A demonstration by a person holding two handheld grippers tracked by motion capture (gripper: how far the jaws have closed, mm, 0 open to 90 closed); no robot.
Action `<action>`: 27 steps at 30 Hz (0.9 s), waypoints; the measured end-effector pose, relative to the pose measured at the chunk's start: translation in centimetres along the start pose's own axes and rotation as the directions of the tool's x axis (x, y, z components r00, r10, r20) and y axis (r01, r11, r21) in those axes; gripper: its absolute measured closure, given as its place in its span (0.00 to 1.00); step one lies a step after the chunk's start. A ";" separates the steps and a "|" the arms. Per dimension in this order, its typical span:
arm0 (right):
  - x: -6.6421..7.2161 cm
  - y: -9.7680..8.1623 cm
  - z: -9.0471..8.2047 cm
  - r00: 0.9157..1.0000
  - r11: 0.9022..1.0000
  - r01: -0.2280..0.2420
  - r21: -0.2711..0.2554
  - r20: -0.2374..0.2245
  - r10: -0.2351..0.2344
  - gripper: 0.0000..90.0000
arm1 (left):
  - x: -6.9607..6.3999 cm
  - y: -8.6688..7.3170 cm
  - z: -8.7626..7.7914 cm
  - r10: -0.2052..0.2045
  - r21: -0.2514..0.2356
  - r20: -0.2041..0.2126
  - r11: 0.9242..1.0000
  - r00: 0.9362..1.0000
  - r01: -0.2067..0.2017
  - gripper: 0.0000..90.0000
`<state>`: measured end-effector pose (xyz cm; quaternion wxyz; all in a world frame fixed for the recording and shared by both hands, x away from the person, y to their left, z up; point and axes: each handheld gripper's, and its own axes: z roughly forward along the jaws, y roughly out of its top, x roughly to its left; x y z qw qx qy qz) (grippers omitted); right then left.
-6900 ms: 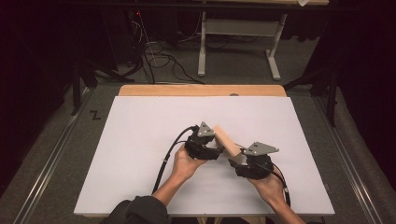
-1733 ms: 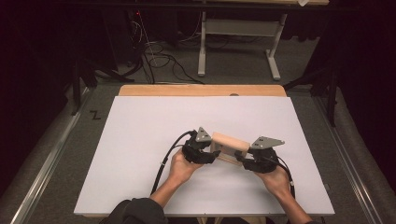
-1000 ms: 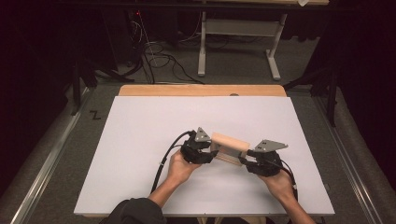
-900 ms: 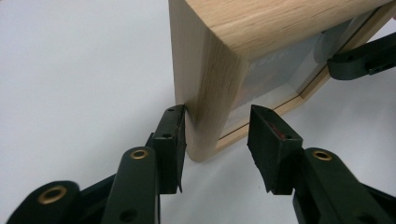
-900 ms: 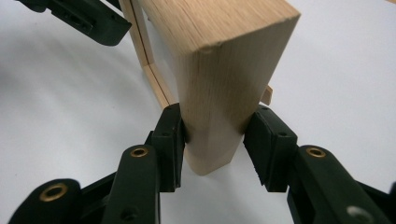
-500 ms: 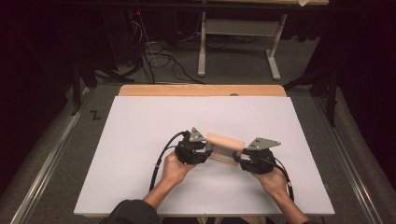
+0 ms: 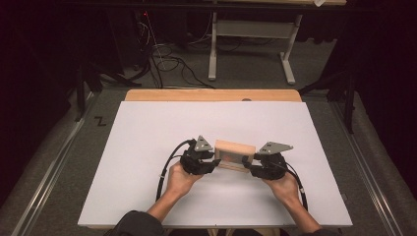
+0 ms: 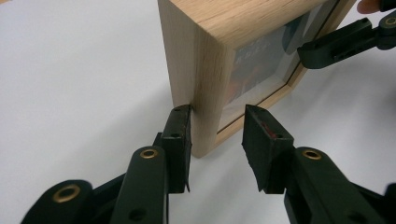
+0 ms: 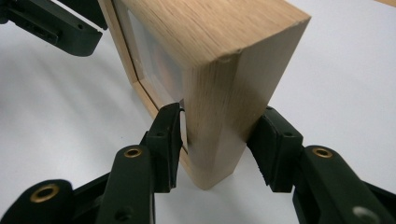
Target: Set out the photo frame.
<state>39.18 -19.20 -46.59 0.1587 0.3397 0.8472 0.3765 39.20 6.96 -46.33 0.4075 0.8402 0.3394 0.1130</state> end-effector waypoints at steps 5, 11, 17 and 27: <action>-0.5 0.1 0.2 0.999 0.999 -0.033 -0.005 -0.012 0.033 0.61 | 0.2 0.1 0.3 -0.015 -0.018 -0.003 1.000 1.000 0.015 0.68; -0.9 0.2 0.5 0.998 0.998 -0.061 -0.010 -0.019 0.060 0.60 | 0.4 0.1 0.8 -0.025 -0.010 -0.004 1.000 1.000 0.025 0.67; -1.3 0.3 0.8 0.995 0.995 -0.098 -0.022 -0.030 0.097 0.59 | 0.6 0.1 1.2 -0.048 -0.015 -0.001 0.999 0.999 0.047 0.67; -1.7 0.3 1.0 0.991 0.992 -0.128 -0.018 -0.039 0.127 0.58 | 0.7 0.1 1.4 -0.052 -0.004 -0.005 0.999 0.999 0.052 0.67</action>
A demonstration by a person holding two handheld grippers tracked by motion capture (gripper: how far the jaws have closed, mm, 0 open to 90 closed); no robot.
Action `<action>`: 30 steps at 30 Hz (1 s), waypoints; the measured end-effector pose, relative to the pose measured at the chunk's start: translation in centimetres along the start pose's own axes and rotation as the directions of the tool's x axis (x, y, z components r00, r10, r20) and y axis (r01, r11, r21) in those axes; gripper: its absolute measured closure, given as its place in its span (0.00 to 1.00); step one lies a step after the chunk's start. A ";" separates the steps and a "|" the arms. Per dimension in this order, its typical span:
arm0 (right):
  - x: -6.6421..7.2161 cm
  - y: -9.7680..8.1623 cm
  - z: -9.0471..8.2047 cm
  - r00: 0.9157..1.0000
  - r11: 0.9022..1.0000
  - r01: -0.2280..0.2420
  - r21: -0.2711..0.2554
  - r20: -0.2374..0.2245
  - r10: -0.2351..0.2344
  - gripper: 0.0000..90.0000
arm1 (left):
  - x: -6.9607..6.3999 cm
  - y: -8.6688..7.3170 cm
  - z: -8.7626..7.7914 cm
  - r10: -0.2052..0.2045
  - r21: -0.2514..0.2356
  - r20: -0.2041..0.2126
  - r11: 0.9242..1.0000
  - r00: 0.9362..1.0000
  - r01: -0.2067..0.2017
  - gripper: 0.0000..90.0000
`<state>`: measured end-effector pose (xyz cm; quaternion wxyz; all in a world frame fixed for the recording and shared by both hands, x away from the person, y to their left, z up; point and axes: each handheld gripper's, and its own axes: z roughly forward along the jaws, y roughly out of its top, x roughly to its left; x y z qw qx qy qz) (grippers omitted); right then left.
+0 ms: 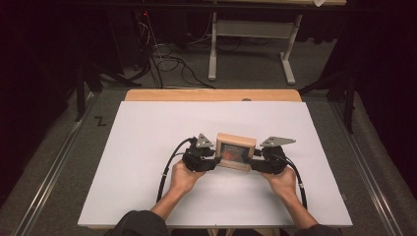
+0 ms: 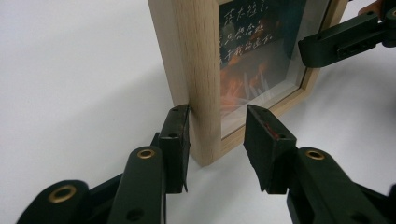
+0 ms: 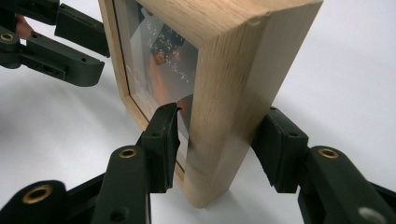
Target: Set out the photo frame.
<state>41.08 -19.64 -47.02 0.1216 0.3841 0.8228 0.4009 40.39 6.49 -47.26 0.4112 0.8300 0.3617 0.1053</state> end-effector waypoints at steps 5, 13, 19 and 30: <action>-0.3 0.0 0.1 1.000 1.000 -0.024 0.000 -0.012 0.024 0.59 | 0.2 -0.1 0.2 -0.007 0.016 0.027 1.000 1.000 0.007 0.69; -0.4 0.0 0.2 0.999 1.000 -0.023 0.011 -0.024 0.024 0.62 | 0.0 -0.1 0.5 0.014 0.026 0.017 1.000 1.000 -0.015 0.67; -0.3 -0.1 0.1 0.999 1.000 -0.024 0.011 -0.023 0.024 0.61 | 0.4 -0.1 0.2 -0.010 0.001 -0.030 1.000 0.999 0.010 0.56; 0.0 -0.6 -0.9 1.000 0.999 -0.016 0.028 -0.007 0.016 0.59 | 1.2 0.0 1.2 -0.027 0.032 -0.039 0.999 0.999 0.029 0.56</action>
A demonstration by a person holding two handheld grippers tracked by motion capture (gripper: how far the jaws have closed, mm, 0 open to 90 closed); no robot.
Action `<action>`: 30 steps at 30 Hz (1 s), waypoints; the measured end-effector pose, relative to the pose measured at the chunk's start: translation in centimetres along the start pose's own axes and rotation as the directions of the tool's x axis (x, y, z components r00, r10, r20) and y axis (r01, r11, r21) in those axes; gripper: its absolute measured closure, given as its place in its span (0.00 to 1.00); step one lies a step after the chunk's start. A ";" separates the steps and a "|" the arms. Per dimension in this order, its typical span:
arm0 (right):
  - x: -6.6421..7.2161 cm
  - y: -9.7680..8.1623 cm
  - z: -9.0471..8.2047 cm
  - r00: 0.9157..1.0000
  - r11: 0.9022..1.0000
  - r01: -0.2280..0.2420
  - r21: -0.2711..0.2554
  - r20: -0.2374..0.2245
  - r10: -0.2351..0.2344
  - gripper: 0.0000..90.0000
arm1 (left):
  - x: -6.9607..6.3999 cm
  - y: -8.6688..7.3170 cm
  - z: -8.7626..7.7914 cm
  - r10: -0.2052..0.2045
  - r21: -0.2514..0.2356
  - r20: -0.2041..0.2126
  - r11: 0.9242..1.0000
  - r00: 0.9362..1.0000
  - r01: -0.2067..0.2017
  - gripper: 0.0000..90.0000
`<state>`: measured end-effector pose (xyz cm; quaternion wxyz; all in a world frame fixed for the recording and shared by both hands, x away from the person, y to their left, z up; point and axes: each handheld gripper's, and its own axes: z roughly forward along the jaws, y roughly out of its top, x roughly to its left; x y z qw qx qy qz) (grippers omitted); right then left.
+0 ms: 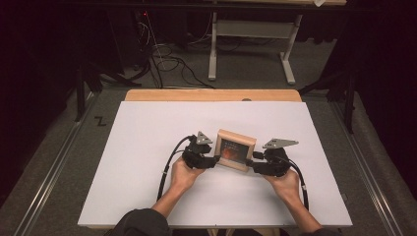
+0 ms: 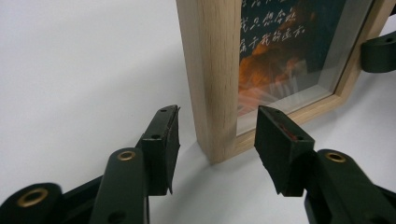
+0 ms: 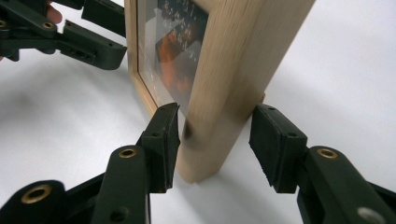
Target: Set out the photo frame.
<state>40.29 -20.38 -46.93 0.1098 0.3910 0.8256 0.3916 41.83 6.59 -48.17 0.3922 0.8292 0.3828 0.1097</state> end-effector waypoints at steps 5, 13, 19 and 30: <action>0.3 -0.6 0.0 1.000 1.000 0.001 0.024 0.015 -0.002 0.61 | 0.1 0.0 0.5 -0.011 0.010 0.014 1.000 1.000 0.011 0.60; 0.4 -0.8 0.2 1.000 1.000 0.003 0.031 0.029 -0.004 0.69 | -0.1 0.1 0.8 -0.016 0.024 0.032 1.000 0.999 0.015 0.66; 0.3 -0.7 0.2 0.999 1.000 0.001 0.030 0.047 -0.002 0.73 | -0.3 0.1 0.6 -0.012 0.040 0.037 0.999 0.999 0.010 0.69; 0.1 -0.6 0.3 0.998 1.000 0.004 0.026 0.068 -0.005 0.73 | -0.7 -0.1 0.5 0.002 0.044 0.027 0.999 1.000 -0.004 0.70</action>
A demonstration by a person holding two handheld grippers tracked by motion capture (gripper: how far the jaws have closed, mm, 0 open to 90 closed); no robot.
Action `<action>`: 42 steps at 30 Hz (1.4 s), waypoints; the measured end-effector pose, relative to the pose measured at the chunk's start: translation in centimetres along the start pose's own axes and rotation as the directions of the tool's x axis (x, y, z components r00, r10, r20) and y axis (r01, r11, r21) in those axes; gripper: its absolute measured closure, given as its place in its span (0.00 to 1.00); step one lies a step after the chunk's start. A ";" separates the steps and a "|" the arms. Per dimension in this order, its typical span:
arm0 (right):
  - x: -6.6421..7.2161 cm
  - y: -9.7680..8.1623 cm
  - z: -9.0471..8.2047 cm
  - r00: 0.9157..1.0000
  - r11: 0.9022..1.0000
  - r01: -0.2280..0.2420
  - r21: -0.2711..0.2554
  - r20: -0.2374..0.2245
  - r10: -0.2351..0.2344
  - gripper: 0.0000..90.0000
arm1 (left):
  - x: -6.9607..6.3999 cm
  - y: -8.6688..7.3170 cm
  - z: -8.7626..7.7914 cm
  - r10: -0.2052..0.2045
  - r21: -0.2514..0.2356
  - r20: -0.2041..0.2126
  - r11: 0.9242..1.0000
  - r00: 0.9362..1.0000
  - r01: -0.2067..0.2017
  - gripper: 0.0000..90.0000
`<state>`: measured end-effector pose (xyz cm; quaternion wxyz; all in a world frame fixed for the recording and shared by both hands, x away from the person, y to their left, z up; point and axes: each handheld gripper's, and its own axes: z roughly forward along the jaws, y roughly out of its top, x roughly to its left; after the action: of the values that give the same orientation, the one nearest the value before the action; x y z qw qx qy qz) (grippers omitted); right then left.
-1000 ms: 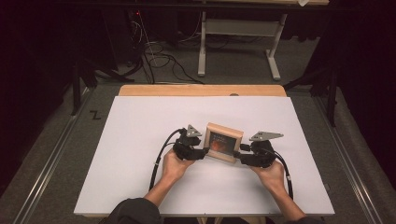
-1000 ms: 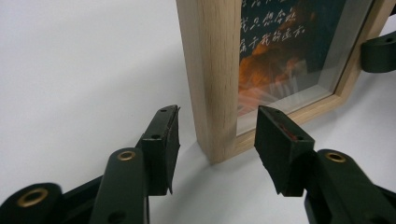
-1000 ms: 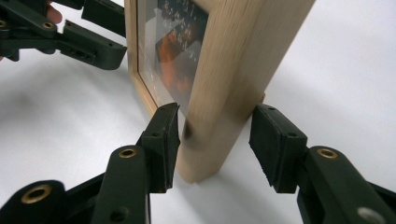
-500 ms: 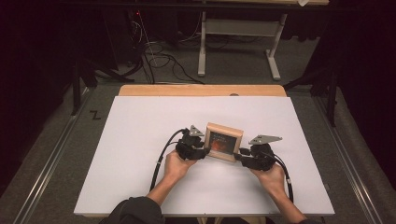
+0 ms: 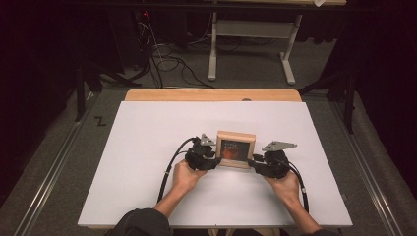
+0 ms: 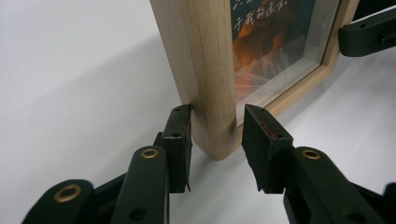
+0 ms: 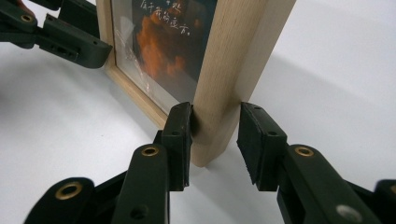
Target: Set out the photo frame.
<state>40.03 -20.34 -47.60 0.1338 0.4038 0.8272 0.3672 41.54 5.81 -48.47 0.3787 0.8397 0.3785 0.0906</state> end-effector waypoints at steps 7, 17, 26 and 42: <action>-0.2 0.1 0.4 1.000 1.000 -0.002 -0.012 0.010 0.002 0.73 | 0.0 -0.1 0.0 0.013 -0.003 -0.008 1.000 1.000 -0.013 0.70; 0.0 -0.1 0.5 1.000 1.000 0.004 0.014 0.013 -0.004 0.73 | -0.2 -0.2 0.0 0.016 -0.002 -0.006 1.000 1.000 -0.016 0.69; -0.1 -0.1 0.7 1.000 1.000 0.002 0.014 0.014 -0.002 0.73 | -0.3 -0.3 0.0 0.023 -0.002 -0.008 1.000 1.000 -0.023 0.69; -0.1 -0.1 0.6 1.000 1.000 -0.007 0.010 0.003 0.007 0.68 | -0.3 -0.3 0.0 0.023 0.002 0.000 1.000 1.000 -0.023 0.67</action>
<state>40.34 -20.11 -48.13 0.1316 0.4080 0.8273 0.3630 41.18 5.77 -48.62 0.3767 0.8443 0.3691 0.0948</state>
